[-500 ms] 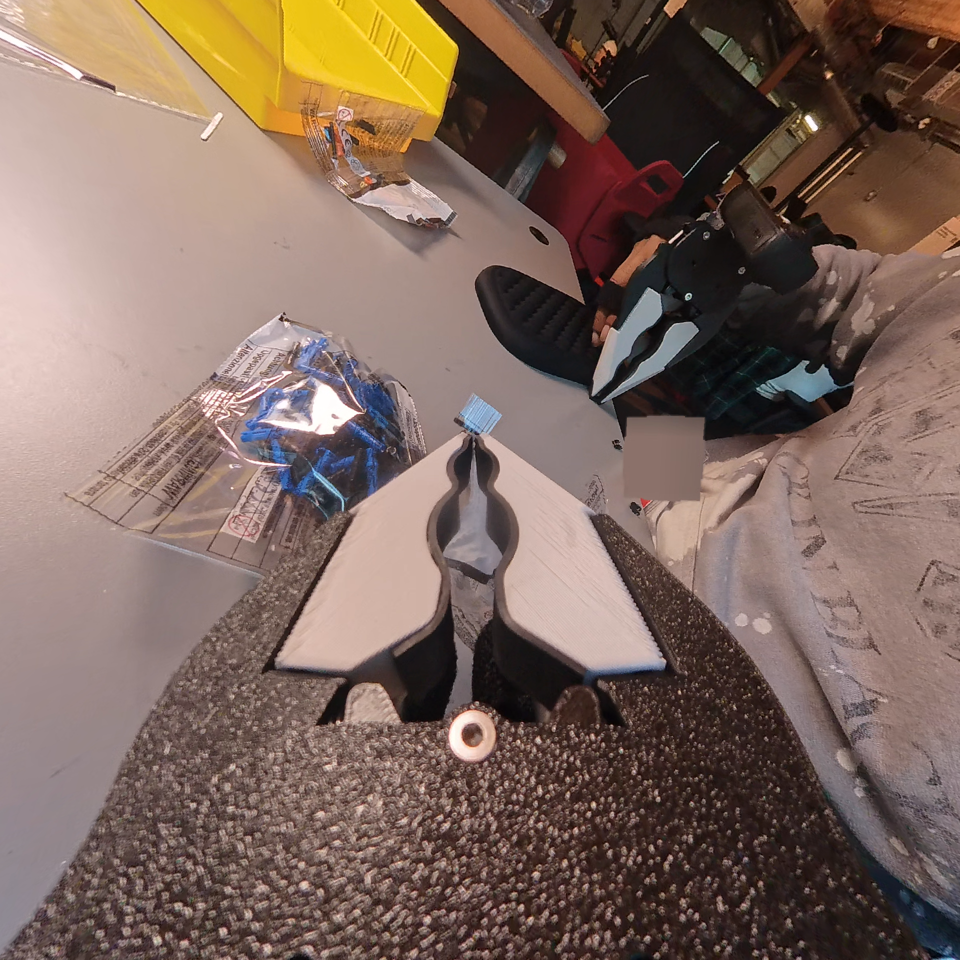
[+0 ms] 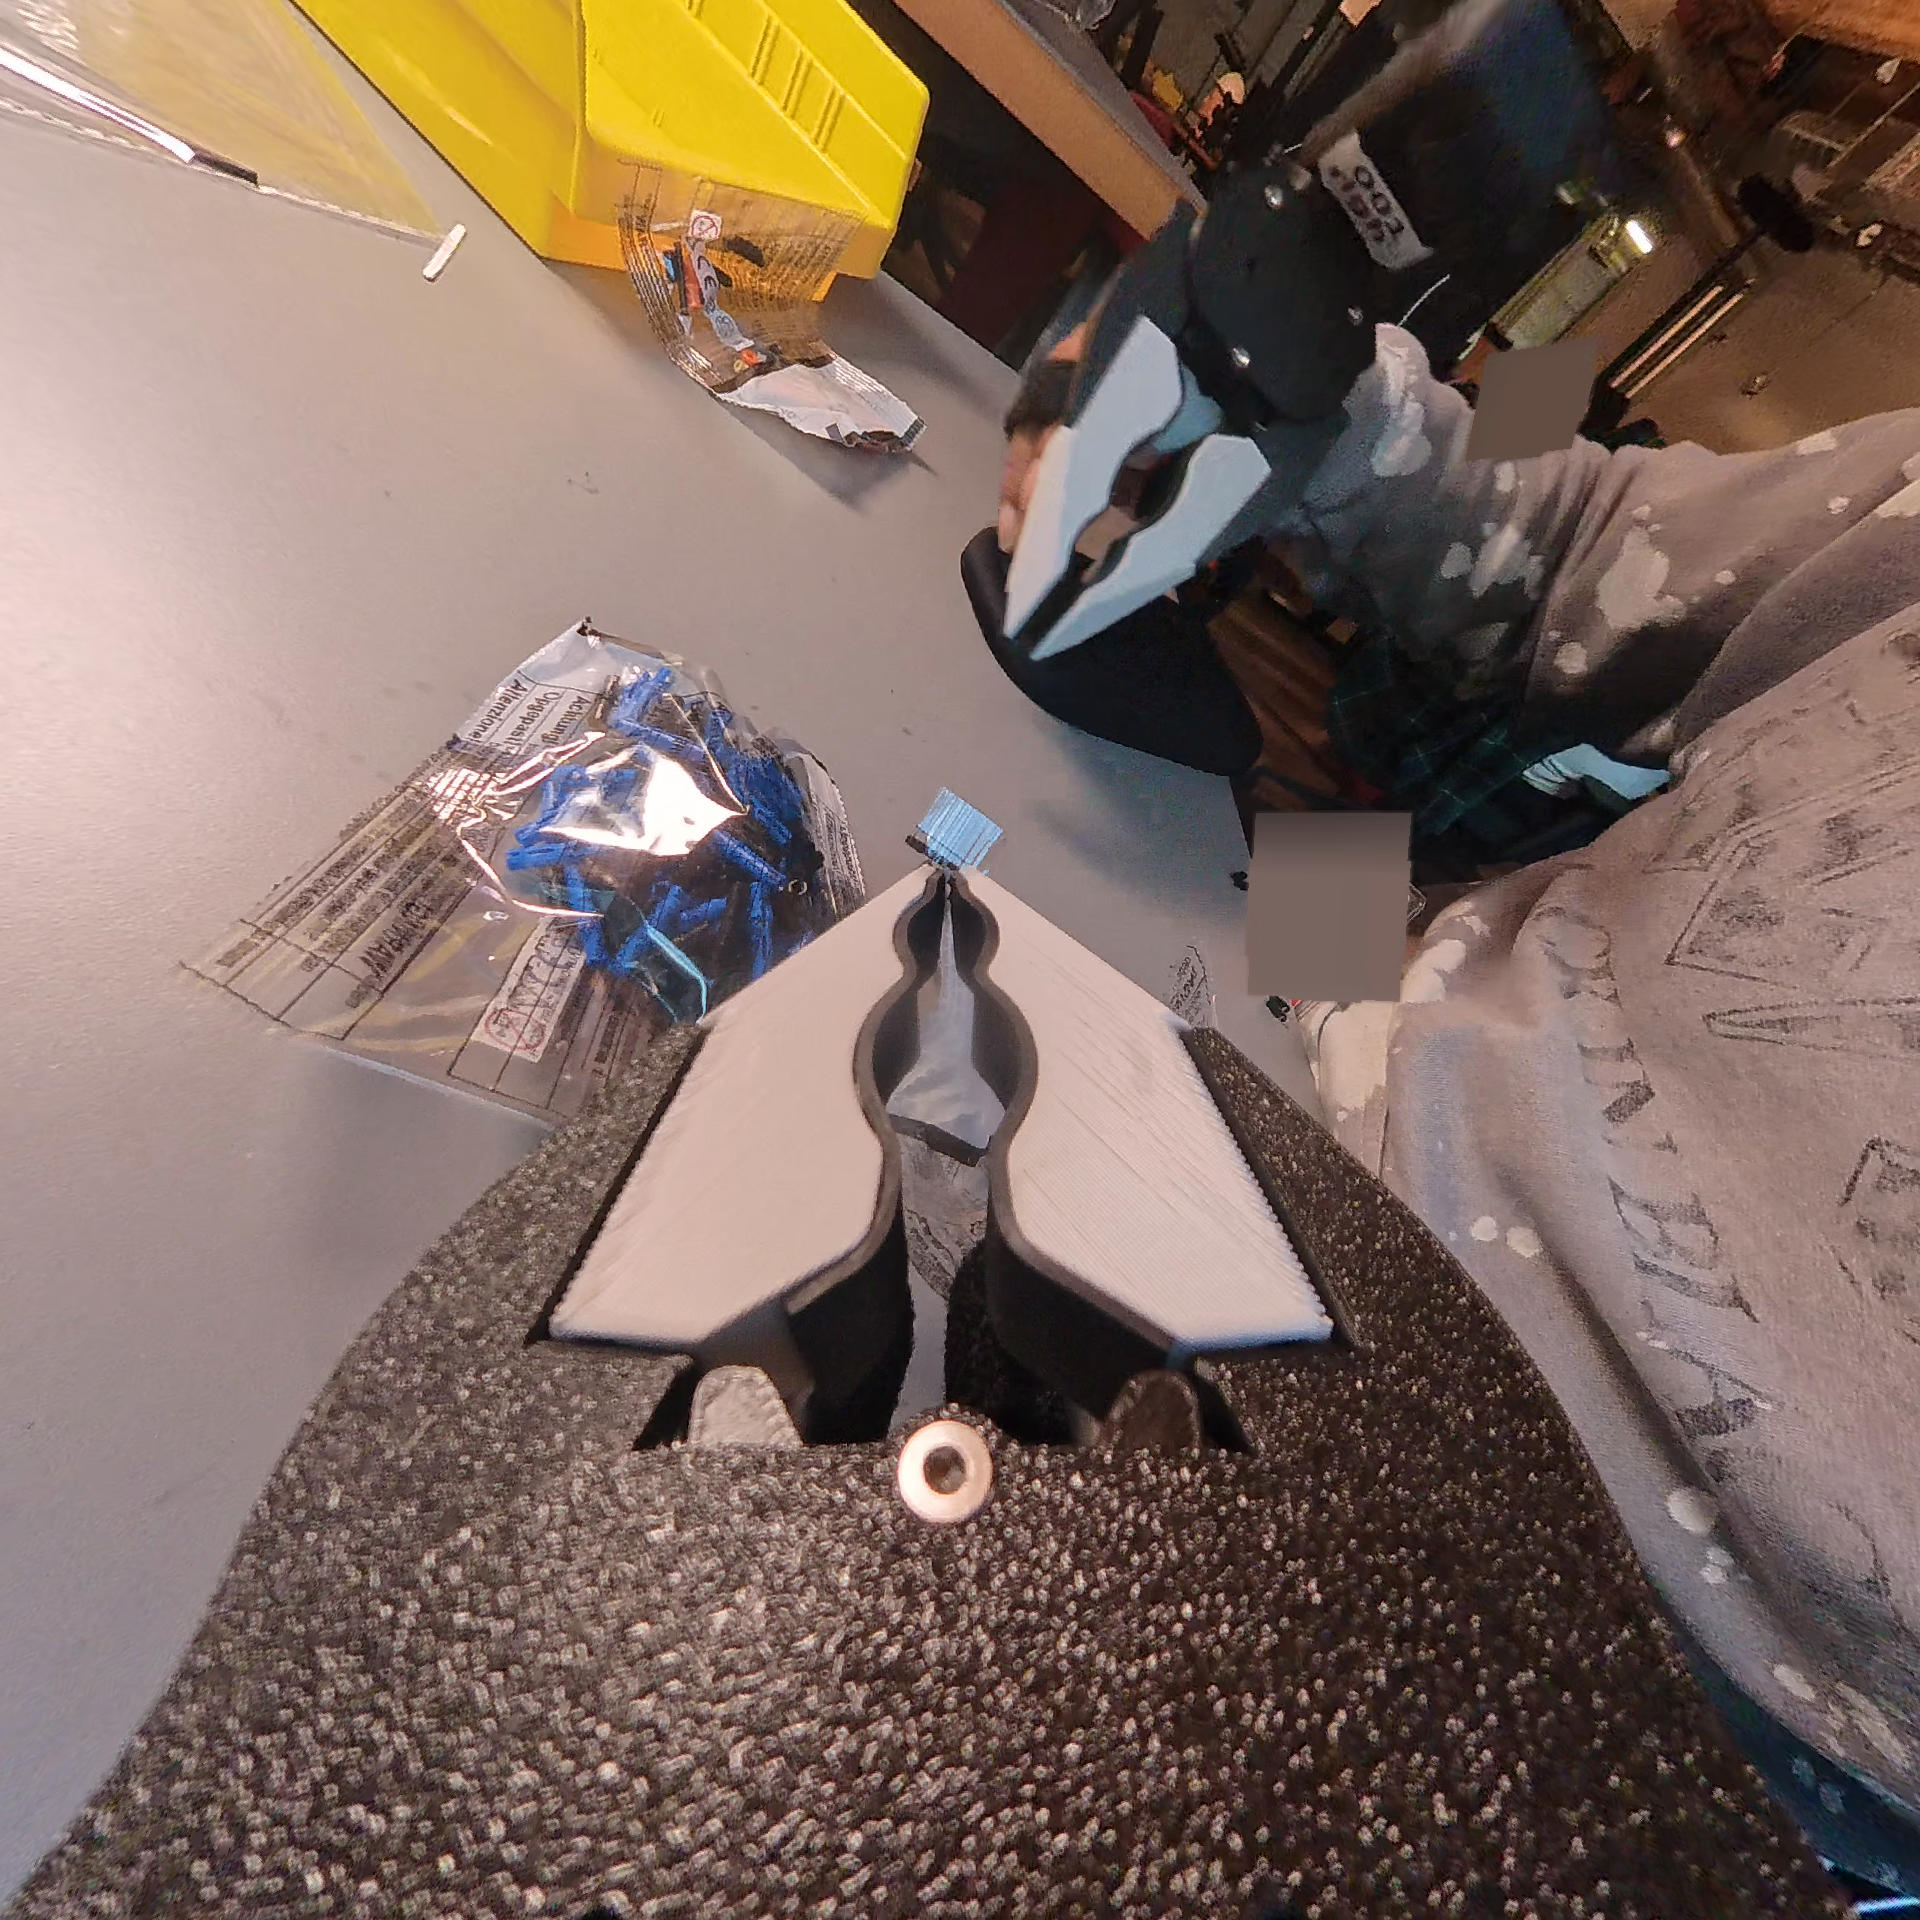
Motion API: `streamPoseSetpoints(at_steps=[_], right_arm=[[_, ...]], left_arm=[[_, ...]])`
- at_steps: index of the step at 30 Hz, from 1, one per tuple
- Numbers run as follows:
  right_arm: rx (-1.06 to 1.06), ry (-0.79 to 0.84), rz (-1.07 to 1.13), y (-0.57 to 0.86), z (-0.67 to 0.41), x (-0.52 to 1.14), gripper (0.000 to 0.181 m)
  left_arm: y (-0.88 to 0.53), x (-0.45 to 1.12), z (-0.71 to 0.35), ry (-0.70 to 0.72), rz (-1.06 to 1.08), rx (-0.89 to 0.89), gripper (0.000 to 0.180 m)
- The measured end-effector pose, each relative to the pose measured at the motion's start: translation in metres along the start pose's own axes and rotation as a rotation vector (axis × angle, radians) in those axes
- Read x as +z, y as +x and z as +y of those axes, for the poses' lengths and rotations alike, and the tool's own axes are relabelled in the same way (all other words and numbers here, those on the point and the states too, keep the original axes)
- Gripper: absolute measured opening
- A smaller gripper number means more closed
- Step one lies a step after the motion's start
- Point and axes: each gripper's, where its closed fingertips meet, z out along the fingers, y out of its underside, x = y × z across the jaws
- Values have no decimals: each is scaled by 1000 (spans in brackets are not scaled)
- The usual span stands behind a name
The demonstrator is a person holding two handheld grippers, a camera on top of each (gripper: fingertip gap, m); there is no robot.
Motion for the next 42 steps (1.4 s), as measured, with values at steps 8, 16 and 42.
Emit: streamPoseSetpoints(at_steps=[8,16,42], right_arm=[[29,37,251,170,-67,74,4],[153,-94,234,251,-51,133,4],[351,39,107,210,-48,123,53]], left_arm=[[-1,4,6,-15,13,-4,0],[2,7,9,-30,34,1,0],[0,10,10,-18,42,-22,0]])
